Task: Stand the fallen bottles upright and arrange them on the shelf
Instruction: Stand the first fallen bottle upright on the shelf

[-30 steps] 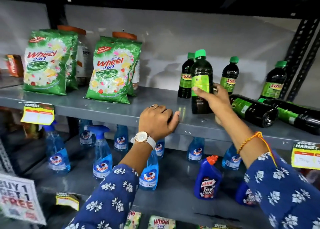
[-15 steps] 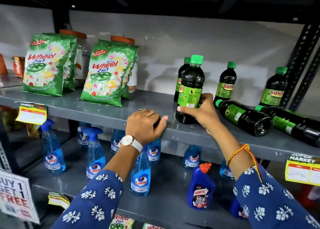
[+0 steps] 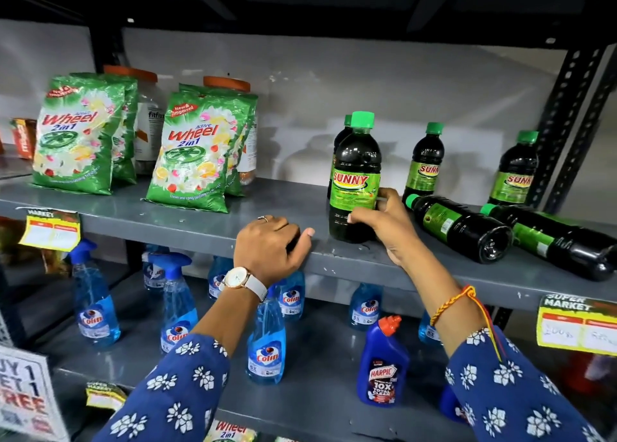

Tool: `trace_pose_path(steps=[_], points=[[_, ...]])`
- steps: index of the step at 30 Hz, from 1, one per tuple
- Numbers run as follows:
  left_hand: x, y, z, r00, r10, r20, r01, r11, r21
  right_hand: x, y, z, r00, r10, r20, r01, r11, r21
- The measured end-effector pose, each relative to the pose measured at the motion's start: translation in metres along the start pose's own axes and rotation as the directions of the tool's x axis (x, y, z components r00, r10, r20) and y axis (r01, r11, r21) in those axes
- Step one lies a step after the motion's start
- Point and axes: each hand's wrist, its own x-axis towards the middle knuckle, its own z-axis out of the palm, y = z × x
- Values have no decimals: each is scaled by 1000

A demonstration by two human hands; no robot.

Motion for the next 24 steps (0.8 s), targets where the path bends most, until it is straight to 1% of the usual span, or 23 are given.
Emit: trace_pose_path(steps=[2,4,6,8,12,16,24], points=[[0,0,0,1000,4,7,-4,1000,0,-3,-3,1,1000,-10,22,10,1000,2],[0,-1,0,1000,9,8,-9,1000,-3,-7,-6,3,999,-17,49,20,998,-60],[0,-1,0,1000,11,10,-11,1000,-5,-10,-8,3,999,-30,31,34,989,-145],[0,-1,0,1000,13,15,-13,1000,-6,-11,-8,3,999,-47,0,46,982,-184],[-1,-2,0,1000,15,18,-15,1000,-8,-15,-10,2,998,-58,9,59,984,-165],[0,-2,1,1000,14,17,-14,1000,-16,-18,-12,2,996,-83,28,87,973,-213],[0,-2,1,999,13,37,-12,1000,-27,-27,-16,1,995,-98,6,96,960,-262]])
